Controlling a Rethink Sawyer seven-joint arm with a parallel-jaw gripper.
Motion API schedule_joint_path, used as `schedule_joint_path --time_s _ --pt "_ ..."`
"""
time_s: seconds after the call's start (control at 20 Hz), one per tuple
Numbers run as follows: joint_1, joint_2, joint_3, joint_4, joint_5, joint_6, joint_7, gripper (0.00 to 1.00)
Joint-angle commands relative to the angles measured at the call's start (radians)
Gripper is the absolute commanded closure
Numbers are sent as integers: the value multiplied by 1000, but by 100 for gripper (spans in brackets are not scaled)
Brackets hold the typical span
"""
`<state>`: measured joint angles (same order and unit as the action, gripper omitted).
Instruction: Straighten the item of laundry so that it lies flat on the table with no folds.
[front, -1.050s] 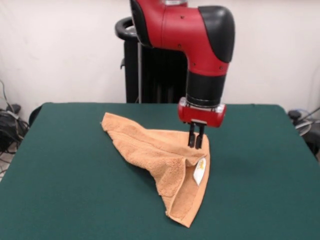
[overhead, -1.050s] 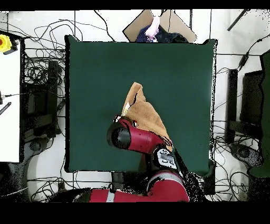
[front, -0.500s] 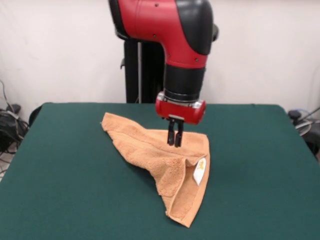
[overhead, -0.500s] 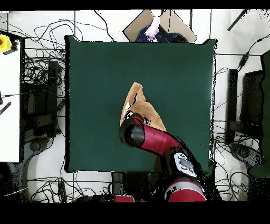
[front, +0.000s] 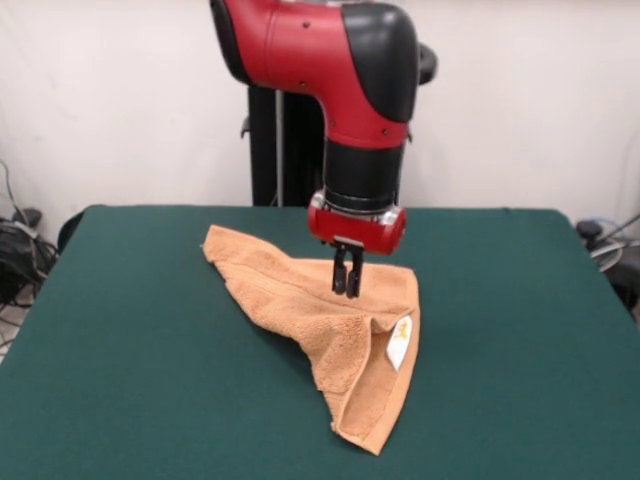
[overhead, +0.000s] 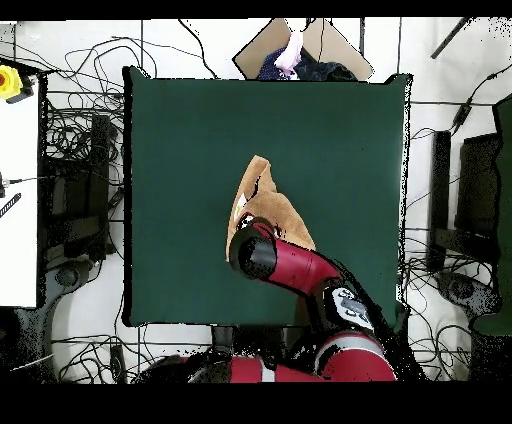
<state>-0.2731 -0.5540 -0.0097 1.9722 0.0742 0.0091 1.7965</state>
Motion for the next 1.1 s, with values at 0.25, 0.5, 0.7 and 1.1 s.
schedule_joint_path --time_s 0.25,0.5,0.7,1.1 --pt "27 64 80 -51 74 -31 225 100" --pt "30 74 83 -57 81 -29 227 100" --pt "38 84 83 -44 85 -43 235 100" --pt "60 157 71 -59 80 -120 243 100"
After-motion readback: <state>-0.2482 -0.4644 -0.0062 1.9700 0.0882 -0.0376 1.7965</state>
